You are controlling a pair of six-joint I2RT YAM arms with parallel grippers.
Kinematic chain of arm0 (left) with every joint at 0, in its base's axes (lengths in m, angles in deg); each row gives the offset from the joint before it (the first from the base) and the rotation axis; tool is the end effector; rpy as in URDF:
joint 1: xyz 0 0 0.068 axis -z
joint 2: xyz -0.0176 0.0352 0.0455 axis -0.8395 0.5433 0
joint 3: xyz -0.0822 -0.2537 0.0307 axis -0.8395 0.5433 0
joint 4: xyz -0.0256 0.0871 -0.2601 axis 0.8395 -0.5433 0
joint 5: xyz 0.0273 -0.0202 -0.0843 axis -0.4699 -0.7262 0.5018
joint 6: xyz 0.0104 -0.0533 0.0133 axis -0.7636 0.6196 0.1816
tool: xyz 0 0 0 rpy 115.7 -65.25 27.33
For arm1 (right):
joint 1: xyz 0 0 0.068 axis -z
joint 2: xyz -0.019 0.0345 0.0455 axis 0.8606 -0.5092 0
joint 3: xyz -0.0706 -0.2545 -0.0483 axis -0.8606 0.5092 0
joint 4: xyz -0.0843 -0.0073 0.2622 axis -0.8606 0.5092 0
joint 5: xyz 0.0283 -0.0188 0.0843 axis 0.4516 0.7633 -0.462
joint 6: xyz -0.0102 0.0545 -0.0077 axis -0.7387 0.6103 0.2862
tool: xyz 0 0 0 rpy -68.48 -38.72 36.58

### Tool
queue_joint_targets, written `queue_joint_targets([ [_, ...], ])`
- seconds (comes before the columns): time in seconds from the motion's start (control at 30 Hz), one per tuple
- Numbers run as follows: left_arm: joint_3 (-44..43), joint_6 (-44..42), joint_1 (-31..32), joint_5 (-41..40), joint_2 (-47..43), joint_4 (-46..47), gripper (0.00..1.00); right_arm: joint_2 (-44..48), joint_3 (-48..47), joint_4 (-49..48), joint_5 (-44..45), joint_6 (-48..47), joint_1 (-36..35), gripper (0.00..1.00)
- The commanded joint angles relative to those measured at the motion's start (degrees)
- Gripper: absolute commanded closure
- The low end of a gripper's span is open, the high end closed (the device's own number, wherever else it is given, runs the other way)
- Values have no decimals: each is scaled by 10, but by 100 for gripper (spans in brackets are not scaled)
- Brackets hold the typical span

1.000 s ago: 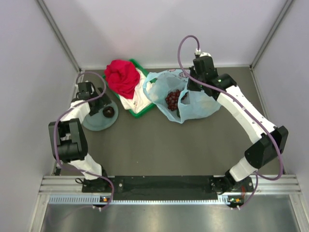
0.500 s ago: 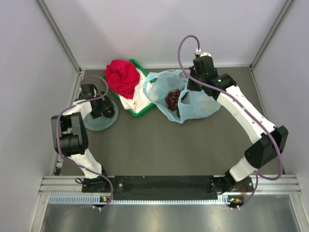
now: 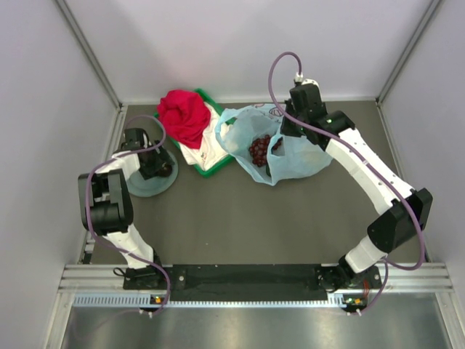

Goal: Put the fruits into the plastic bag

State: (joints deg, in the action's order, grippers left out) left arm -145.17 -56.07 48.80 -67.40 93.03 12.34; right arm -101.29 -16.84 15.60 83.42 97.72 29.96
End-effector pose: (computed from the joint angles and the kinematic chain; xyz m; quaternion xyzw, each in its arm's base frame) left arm 0.3662 0.0463 0.1639 -0.2532 0.9175 -0.1310 0.2774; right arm 0.3239 0.1733 0.3792 0.0371 0.8925 0.1276 0.4310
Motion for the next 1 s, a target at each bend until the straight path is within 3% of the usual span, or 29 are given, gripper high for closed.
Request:
queue_joint_targets([
  [0.0, 3, -10, 3, 8, -4, -6, 20, 0, -4, -32, -4, 14, 6, 100],
  [0.17, -10, -14, 3, 5, 1, -10, 41, 2, -2, -34, -6, 18, 5, 100],
  [0.4, -17, -27, 4, -42, -21, -16, 51, 6, 3, -38, 0, 17, 6, 100],
  [0.97, -5, -49, 26, 0, -133, 121, 53, 16, 14, -56, 4, -18, 5, 100],
])
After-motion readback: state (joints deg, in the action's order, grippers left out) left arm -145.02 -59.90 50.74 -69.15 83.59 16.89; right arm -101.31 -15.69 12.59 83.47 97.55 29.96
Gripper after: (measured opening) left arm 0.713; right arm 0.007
